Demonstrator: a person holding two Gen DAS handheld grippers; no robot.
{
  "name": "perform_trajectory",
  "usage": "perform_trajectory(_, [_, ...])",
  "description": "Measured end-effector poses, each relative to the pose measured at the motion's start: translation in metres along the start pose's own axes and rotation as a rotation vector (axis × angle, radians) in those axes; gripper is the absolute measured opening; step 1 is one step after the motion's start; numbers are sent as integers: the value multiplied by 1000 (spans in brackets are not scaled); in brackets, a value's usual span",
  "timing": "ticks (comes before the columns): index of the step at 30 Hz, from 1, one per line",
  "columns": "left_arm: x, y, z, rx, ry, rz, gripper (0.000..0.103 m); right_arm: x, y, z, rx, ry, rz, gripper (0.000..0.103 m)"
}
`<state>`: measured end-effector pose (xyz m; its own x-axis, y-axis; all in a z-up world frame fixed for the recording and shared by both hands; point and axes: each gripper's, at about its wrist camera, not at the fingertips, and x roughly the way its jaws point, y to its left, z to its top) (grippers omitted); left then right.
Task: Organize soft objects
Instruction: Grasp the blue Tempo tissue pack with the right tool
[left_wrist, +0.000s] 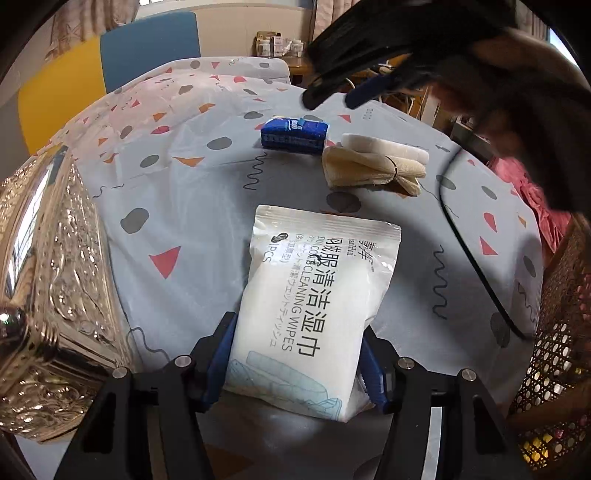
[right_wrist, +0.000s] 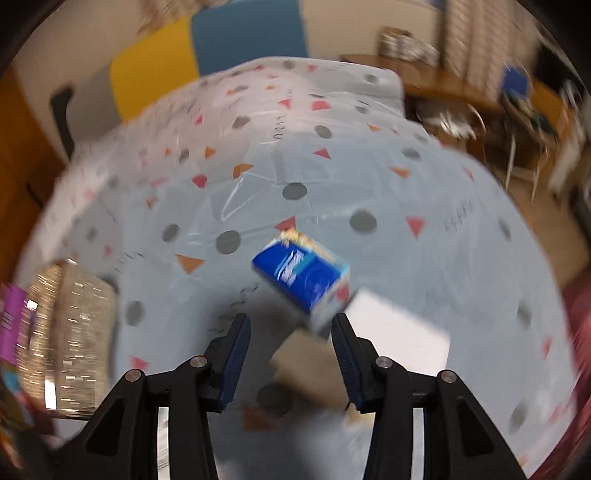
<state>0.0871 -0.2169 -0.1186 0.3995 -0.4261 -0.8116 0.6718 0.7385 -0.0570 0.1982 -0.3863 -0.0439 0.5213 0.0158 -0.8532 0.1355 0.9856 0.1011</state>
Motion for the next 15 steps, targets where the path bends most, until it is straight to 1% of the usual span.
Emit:
perform_trajectory(3, [0, 0, -1, -2, -12, -4, 62, 25, 7, 19, -113, 44, -53, 64])
perform_trajectory(7, [0, 1, -4, -9, -26, -14, 62, 62, 13, 33, -221, 130, -101, 65])
perform_trajectory(9, [0, 2, -4, -13, -30, -19, 62, 75, 16, 38, -255, 155, -125, 65])
perform_trajectory(11, [0, 2, -5, -14, -35, -19, 62, 86, 17, 40, -290, 170, -150, 68])
perform_trajectory(13, [-1, 1, -5, -17, -39, -19, 62, 96, 16, 42, -295, 196, -169, 67])
perform_trajectory(15, [-2, 1, -6, -19, -40, -22, 62, 96, 14, 44, -262, 171, -144, 62])
